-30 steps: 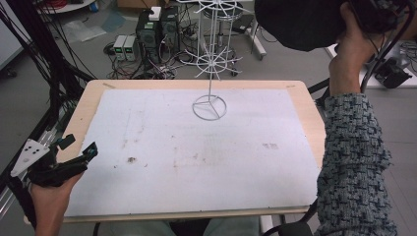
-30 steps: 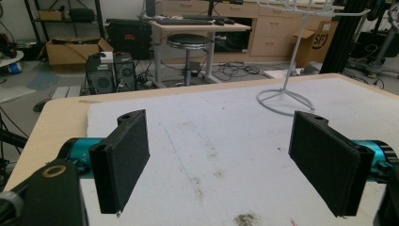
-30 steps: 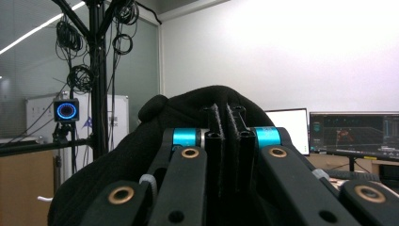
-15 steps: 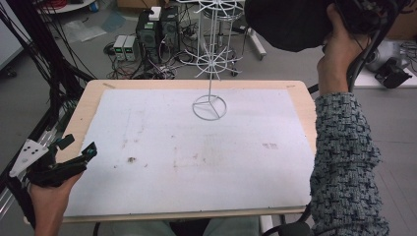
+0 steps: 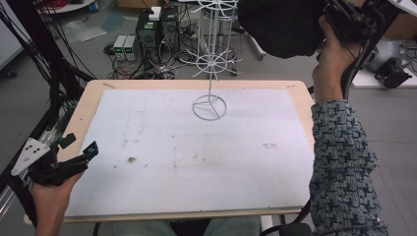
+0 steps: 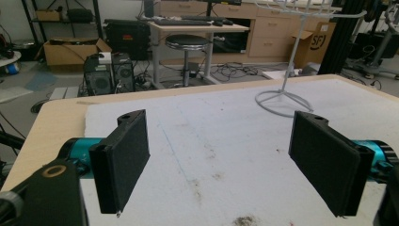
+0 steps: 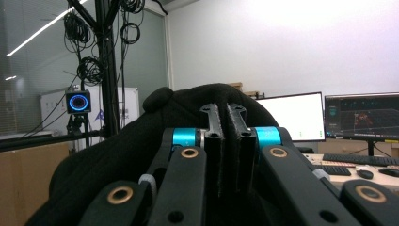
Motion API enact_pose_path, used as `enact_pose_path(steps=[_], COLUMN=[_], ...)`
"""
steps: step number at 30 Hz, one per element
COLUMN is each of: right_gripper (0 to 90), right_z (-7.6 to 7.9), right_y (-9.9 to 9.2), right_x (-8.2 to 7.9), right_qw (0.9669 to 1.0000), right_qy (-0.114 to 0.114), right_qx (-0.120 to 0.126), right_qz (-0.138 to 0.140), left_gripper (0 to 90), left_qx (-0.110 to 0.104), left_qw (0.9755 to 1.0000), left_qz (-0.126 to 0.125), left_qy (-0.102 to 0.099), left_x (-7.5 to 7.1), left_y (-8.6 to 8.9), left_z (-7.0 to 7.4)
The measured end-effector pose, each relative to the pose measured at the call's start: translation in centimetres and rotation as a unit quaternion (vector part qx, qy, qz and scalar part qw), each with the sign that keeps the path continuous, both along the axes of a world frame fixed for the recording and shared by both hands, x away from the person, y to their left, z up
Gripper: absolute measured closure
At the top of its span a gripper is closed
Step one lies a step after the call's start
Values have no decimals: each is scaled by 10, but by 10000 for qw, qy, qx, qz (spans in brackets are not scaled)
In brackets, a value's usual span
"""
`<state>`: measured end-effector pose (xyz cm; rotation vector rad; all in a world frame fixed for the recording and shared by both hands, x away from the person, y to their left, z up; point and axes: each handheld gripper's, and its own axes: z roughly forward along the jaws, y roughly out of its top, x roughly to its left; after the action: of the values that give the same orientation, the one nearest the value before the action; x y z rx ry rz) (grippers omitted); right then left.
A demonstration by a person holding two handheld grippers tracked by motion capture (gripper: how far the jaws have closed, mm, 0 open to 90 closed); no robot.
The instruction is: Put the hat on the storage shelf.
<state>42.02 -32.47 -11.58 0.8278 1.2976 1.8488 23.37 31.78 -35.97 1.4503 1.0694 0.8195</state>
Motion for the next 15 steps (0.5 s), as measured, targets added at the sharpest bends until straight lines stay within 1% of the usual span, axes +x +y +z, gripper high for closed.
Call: enact_pose_path(steps=[4,7,9,15], right_gripper=[867,866,866,865], right_z=[-7,-12,-16,-28], right_y=[0,1,2,8], right_x=[-3,-5,-6,-7], right_qw=[10000,9998,9998,9994], right_qy=[-11,55,50,141], right_qx=[-76,-130,-148,-193], right_qz=[55,120,149,258], left_gripper=[208,207,207,207], left_qx=[-21,-14,-9,-25], left_qw=[10000,10000,10000,10000], left_qz=[-22,-34,-38,-50], left_qy=[11,3,9,-6], left_x=[2,2,3,4], left_y=[-1,-2,-3,-3], left_z=[0,0,0,0])
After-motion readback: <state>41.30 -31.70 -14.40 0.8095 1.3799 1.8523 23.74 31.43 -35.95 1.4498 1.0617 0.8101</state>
